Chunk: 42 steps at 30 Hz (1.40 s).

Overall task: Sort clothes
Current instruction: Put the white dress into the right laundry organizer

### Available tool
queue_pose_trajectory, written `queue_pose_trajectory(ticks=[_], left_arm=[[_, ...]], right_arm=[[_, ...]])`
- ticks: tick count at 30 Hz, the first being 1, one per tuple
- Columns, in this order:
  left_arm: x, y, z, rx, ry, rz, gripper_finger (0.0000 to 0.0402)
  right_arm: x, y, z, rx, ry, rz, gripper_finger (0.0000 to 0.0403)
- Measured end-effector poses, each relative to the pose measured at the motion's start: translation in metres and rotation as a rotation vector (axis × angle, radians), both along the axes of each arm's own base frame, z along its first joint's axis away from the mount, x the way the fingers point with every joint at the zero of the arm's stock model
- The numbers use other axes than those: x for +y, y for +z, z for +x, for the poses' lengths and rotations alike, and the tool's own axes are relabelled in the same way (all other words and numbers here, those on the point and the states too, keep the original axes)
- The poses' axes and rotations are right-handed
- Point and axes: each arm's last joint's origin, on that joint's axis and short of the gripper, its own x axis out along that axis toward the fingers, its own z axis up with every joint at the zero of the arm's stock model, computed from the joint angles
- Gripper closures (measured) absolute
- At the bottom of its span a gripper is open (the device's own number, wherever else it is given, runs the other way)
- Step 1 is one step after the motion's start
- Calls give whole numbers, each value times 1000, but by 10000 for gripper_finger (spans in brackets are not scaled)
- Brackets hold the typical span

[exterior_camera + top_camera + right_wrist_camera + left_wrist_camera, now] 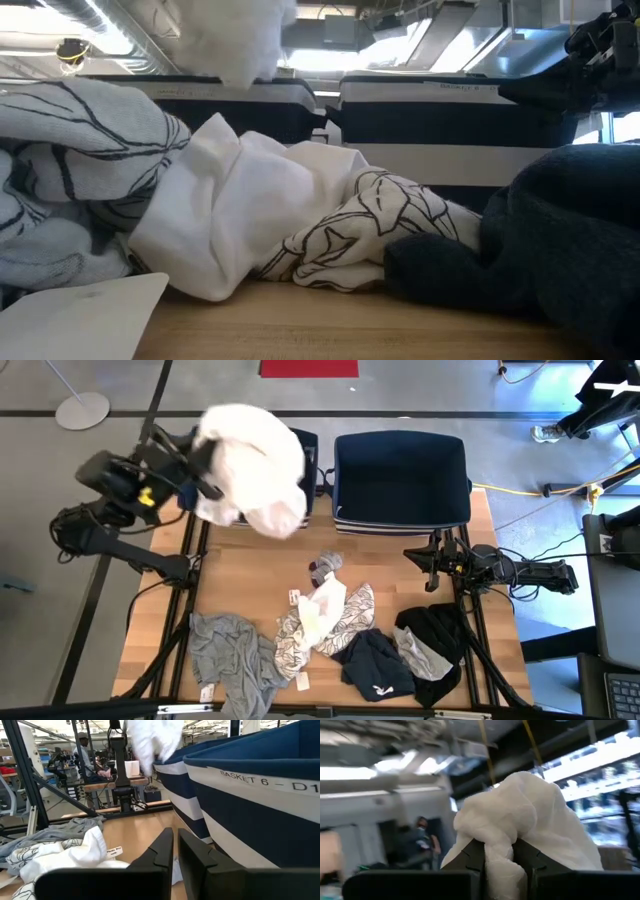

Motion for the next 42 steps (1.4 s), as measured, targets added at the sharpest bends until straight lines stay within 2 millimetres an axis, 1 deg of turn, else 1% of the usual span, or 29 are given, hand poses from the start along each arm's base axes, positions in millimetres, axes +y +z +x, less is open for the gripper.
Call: queue_pose_trajectory(ticks=[4,7,11,14,18,25,29,33,42], left_arm=[[9,9,-16,-38,132,67,357],[16,13,-22,-34,223,107,357],[24,11,-23,-14,289,100,357],[31,4,-16,47,320,72,357],[46,-9,-3,142,362,6,357],[75,-42,19,346,431,-163,357],[90,-64,28,462,467,-281,357],[102,-83,34,543,502,-393,357],[130,-123,54,703,446,-606,357]], right_arm=[[0,0,0,0,-1,0,373],[0,0,0,0,-1,0,373],[0,0,0,0,-1,0,373],[0,0,0,0,-17,1,373],[-1,0,0,0,-27,2,373],[-1,0,0,4,-27,2,373],[-1,0,0,4,-26,2,373],[-1,0,0,5,-26,2,373],[-1,0,0,5,-26,2,373]])
